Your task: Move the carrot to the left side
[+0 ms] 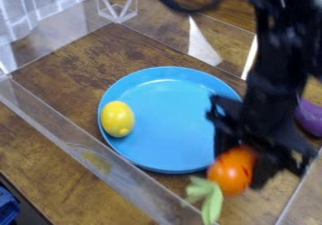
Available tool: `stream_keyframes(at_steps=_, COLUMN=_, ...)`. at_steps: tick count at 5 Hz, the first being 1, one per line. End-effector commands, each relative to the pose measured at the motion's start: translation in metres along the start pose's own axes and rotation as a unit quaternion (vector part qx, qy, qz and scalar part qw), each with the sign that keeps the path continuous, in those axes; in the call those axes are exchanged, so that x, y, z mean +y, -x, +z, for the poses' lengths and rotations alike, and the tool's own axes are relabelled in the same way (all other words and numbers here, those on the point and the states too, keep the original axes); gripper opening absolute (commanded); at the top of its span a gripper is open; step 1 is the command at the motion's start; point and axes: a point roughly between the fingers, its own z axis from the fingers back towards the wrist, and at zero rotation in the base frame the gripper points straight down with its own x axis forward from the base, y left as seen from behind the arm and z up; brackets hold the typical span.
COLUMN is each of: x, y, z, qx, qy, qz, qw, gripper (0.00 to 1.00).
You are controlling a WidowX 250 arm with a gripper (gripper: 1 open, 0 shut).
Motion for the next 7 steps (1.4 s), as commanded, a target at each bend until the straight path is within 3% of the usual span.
stream_keyframes(at_steps=1, x=0.036, y=-0.003, z=0.057, qx=-0.06, qy=-0.01, qz=0.03, qw=0.9977, gripper=0.0)
stream_keyframes(at_steps=2, x=0.083, y=0.007, z=0.068, qx=-0.065, qy=-0.025, qz=0.06, qw=0.9958, gripper=0.0)
stream_keyframes(at_steps=4, x=0.155, y=0.048, z=0.065, qx=-0.067, qy=-0.024, qz=0.107, qw=0.9917, gripper=0.0)
stream_keyframes(at_steps=5, x=0.183, y=0.059, z=0.055, qx=-0.069, qy=-0.021, qz=0.125, qw=0.9895, gripper=0.0)
stream_keyframes(at_steps=7, x=0.179, y=0.059, z=0.032, qx=-0.064, qy=-0.011, qz=0.111, qw=0.9917, gripper=0.0)
